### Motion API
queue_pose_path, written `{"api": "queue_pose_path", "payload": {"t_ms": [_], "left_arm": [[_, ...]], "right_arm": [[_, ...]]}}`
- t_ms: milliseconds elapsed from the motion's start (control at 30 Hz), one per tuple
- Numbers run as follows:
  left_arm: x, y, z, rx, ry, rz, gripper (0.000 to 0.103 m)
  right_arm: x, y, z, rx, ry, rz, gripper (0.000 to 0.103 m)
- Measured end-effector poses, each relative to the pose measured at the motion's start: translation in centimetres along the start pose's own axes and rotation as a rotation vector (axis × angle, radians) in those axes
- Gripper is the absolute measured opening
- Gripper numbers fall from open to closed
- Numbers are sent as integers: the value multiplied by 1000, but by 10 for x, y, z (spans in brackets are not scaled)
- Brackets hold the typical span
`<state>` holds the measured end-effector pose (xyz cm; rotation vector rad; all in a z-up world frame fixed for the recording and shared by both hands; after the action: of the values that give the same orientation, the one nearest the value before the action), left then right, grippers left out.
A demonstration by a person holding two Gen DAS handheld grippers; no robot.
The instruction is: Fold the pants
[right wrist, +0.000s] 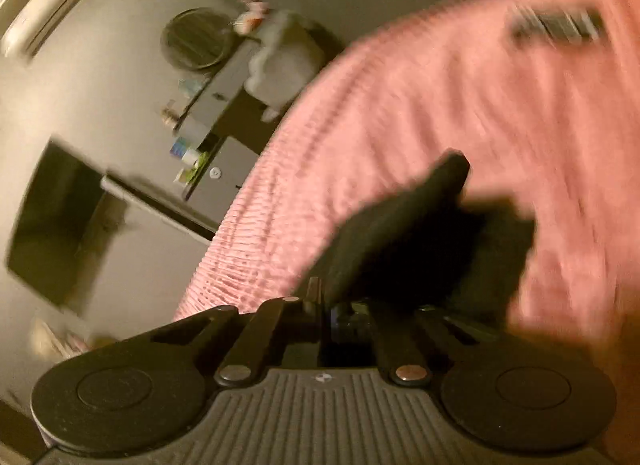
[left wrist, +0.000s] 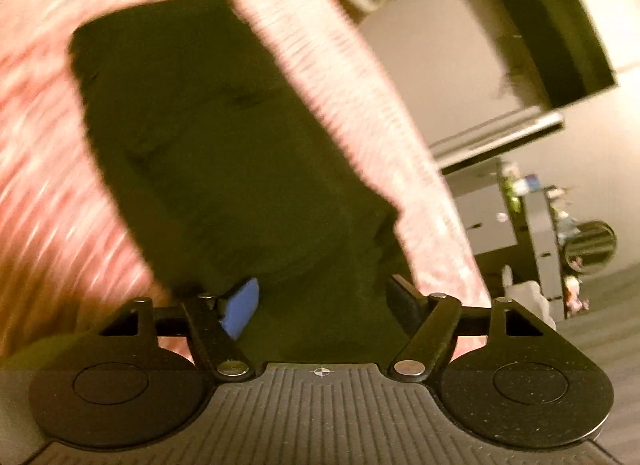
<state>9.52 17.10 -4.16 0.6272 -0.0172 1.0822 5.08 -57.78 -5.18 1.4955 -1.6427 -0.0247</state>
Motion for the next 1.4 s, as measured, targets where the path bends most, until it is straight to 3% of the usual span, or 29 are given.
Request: {"api": "queue_pose_path", "payload": {"t_ms": [67, 133, 167, 200, 300, 333, 433, 500, 567, 600, 667, 767, 800, 833, 967, 1000, 1033, 1067, 1133, 1167, 1400], "left_arm": [[0, 0, 16, -18, -69, 10, 81], [-4, -4, 25, -33, -118, 4, 83], [-8, -6, 27, -30, -130, -3, 84], [-12, -8, 27, -33, -137, -15, 85], [-27, -23, 27, -26, -151, -85, 88], [-31, -25, 26, -18, -158, -108, 88], [-40, -32, 18, 9, -184, -139, 94], [-44, -37, 15, 25, -182, -155, 94], [-50, -42, 13, 30, -166, -175, 94], [-54, -44, 14, 29, -162, -185, 94], [-60, -46, 15, 27, -175, -202, 94], [-69, -50, 19, 44, -225, -227, 95], [-71, -52, 20, 50, -237, -234, 95], [-73, -53, 22, 48, -247, -240, 95], [-78, -58, 35, 24, -292, -245, 95], [-79, -58, 38, 20, -301, -244, 95], [-80, -60, 42, 16, -310, -246, 95], [-81, -61, 43, 13, -317, -251, 95], [-84, -64, 43, 16, -327, -266, 95], [-86, -64, 43, 22, -337, -272, 95], [-104, -80, 45, 48, -411, -333, 95]], "right_arm": [[12, 32, -22, 143, 56, 127, 4], [15, 45, -20, 185, 44, 164, 4], [14, 42, -11, 165, 35, 146, 4], [11, 35, 0, 116, 37, 127, 6], [-8, -3, 63, -266, 18, -65, 57], [-14, -5, 79, -289, -22, -105, 56], [-14, 6, 99, -105, -218, -90, 60], [-5, 5, 104, -66, -295, -57, 63], [3, -4, 103, -80, -305, -50, 64], [7, -10, 99, -87, -286, -47, 63], [18, -17, 88, -99, -226, -36, 51], [22, -30, 66, -182, -110, -32, 27], [24, -29, 61, -184, -88, -24, 12], [29, -24, 52, -145, -77, -11, 6], [48, 15, 33, 255, -165, 91, 6], [50, 21, 35, 303, -167, 111, 6], [49, 23, 40, 286, -148, 133, 8], [48, 20, 50, 183, -102, 139, 14], [43, 5, 78, -122, -24, 87, 57], [38, -1, 93, -189, -23, 43, 57], [16, -9, 114, -144, -95, -58, 57]]}}
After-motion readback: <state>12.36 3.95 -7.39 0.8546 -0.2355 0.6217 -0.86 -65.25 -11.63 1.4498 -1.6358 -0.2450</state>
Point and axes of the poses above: each gripper's, at about its wrist camera, not at the fingertips, and y roughly against the way its jaws point, z to its right, x to its top, the point moved 7 cm from there along -y, roughly the way its jaws point, and after that the axes turned 12 degrees about -x, right-handed, at the moved point
